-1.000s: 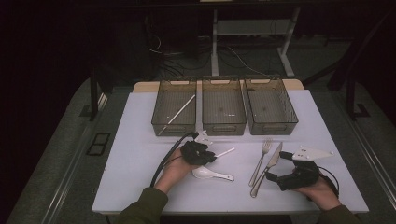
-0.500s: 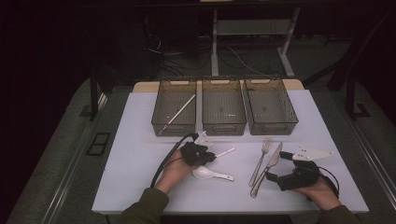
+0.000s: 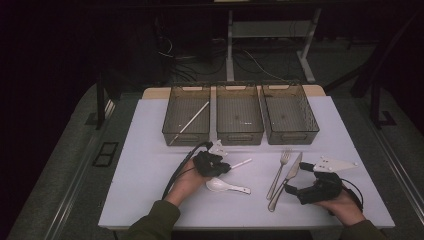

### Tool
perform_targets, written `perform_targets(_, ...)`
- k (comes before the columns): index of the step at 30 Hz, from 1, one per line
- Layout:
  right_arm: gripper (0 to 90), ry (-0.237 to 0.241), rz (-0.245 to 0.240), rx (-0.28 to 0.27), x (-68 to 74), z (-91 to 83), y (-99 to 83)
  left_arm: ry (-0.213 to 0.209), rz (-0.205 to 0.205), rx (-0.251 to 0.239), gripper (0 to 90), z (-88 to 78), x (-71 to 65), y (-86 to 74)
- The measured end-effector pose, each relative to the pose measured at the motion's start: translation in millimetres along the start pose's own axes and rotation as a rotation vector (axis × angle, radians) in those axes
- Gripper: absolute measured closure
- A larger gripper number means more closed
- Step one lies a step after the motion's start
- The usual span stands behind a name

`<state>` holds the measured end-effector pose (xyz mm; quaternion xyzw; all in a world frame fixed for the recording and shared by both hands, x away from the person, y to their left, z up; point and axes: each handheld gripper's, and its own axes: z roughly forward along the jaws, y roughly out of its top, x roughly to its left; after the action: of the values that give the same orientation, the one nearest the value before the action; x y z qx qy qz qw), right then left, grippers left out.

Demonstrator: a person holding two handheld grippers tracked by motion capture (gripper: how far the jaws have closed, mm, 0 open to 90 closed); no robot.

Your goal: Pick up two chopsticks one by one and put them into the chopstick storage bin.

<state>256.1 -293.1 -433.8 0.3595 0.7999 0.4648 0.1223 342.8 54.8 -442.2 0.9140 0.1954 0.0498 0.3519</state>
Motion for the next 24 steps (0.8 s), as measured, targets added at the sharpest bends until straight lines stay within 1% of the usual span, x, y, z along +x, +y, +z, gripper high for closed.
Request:
perform_targets(2,0.8,0.000,0.000,0.000,-0.1,0.0,0.0,0.003,0.009,-0.001,84.1,-3.2,2.2,0.9)
perform_targets(3,0.8,0.000,0.000,0.000,-0.1,0.0,0.0,0.003,-0.009,-0.011,84.1,-4.7,2.1,1.2)
perform_targets(6,0.8,0.001,0.000,0.000,-0.2,-0.1,0.0,0.000,-0.014,-0.028,84.1,-10.9,3.9,3.3)
perform_targets(11,0.8,0.001,-0.001,-0.001,-0.1,-0.1,0.0,-0.004,-0.019,-0.036,84.1,-20.2,4.8,6.3)
perform_targets(18,0.8,0.001,-0.002,-0.001,-0.4,-0.1,0.0,-0.003,-0.034,-0.086,84.2,-36.7,9.5,7.8)
perform_targets(19,0.8,0.001,-0.001,-0.001,-0.2,-0.1,0.1,-0.003,-0.042,-0.098,84.1,-38.6,9.5,7.8)
perform_targets(24,0.8,0.001,-0.002,-0.001,-0.3,-0.2,0.0,-0.001,-0.049,-0.152,84.1,-52.1,10.0,10.9)
